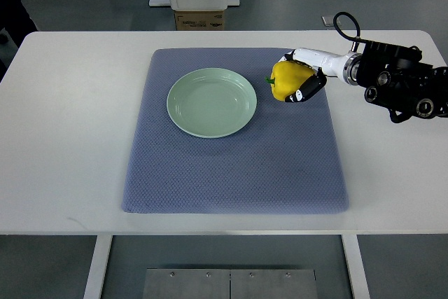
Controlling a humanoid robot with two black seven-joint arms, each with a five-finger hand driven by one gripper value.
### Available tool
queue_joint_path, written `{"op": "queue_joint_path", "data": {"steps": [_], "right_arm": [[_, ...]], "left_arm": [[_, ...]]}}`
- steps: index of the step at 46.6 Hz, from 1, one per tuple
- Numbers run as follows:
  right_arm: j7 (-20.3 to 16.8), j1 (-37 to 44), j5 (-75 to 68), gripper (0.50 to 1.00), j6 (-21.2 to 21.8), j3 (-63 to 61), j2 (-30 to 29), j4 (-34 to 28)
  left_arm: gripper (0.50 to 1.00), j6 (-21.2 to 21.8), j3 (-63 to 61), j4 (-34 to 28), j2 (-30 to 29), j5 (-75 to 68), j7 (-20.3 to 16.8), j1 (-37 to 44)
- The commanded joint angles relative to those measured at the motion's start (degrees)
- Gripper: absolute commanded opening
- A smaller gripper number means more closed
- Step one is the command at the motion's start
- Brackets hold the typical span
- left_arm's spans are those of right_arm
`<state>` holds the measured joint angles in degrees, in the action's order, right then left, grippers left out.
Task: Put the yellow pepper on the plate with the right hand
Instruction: 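Lift the pepper with the right hand, away from the robot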
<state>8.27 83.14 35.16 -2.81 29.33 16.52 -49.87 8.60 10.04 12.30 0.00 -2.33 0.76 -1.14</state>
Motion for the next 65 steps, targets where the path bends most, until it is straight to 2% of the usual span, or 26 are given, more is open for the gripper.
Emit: {"op": "queue_joint_path", "data": {"steps": [1, 43, 65], "right_arm": [[-0.27, 0.45, 0.0, 0.5, 0.0, -0.06, -0.09, 0.03], [-0.8, 3.44, 0.0, 0.5, 0.53, -0.06, -0.7, 0.03], [-0.8, 4.93, 0.0, 0.5, 0.62, -0.06, -3.25, 0.03]], "left_arm": [[1.0, 0.01, -0.02, 0.0, 0.0, -0.04, -0.05, 0.0], [1.0, 0.01, -0.02, 0.0, 0.0, 0.05, -0.05, 0.0], [1.0, 0.01, -0.02, 0.0, 0.0, -0.04, 0.03, 0.0]]}}
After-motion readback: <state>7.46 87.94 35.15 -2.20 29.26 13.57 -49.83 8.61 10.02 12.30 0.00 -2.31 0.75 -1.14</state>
